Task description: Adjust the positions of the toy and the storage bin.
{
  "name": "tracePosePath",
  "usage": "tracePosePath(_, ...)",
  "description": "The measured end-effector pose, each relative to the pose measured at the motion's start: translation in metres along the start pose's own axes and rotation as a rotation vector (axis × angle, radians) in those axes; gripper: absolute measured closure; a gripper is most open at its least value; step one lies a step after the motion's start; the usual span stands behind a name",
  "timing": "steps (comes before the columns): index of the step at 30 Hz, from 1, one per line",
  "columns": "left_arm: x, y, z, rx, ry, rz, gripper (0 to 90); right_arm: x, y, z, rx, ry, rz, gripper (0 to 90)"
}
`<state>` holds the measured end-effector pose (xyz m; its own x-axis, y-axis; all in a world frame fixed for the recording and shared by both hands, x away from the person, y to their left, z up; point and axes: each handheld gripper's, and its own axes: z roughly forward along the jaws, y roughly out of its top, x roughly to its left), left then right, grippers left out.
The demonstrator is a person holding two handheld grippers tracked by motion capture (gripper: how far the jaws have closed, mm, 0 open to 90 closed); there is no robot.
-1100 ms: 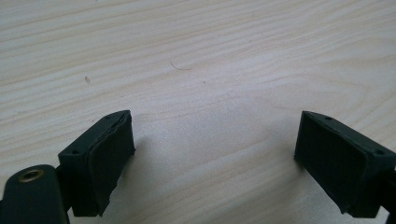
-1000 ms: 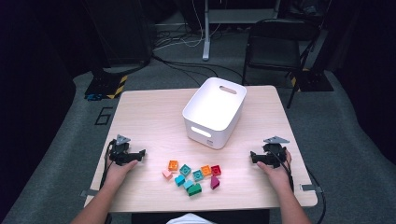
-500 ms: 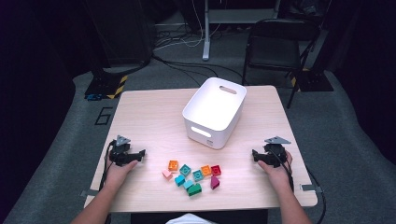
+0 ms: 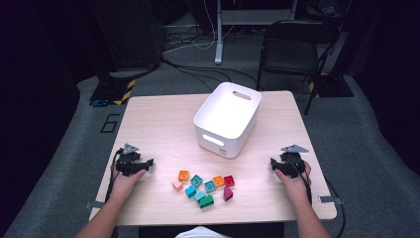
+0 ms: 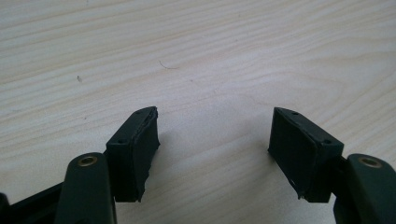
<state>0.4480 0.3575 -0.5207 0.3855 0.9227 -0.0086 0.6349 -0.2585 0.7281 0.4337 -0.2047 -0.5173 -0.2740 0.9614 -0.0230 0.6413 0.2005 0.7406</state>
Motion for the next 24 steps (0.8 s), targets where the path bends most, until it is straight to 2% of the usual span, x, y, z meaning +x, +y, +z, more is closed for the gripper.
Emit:
tracePosePath(1, 0.0, 0.001, -0.001, -0.001, 0.001, 0.009, 32.9, 0.001, 0.002, -0.002, -0.009, -0.006, -0.007, 44.2)
tracePosePath(7, -0.007, 0.008, -0.006, 0.001, -0.016, -0.004, 36.9, 0.006, 0.008, -0.009, -0.021, 0.014, -0.017, 46.4)
tracePosePath(9, -0.009, 0.013, -0.009, 0.015, -0.033, -0.005, 37.5, 0.008, 0.012, -0.013, -0.028, 0.022, -0.028, 47.0)
tracePosePath(14, -0.018, 0.032, -0.017, -0.003, -0.061, -0.016, 38.6, 0.015, 0.022, -0.016, -0.013, 0.055, -0.038, 46.6)
tracePosePath(17, -0.025, 0.041, -0.019, -0.014, -0.072, -0.01, 38.8, 0.02, 0.029, -0.017, -0.015, 0.06, -0.056, 46.1)
tracePosePath(19, -0.03, 0.048, -0.021, -0.012, -0.084, 0.009, 38.8, 0.022, 0.033, -0.018, -0.022, 0.057, -0.066, 46.2)
tracePosePath(24, -0.042, 0.063, -0.023, -0.026, -0.109, 0.024, 39.2, 0.029, 0.043, -0.016, -0.023, 0.091, -0.067, 46.7)
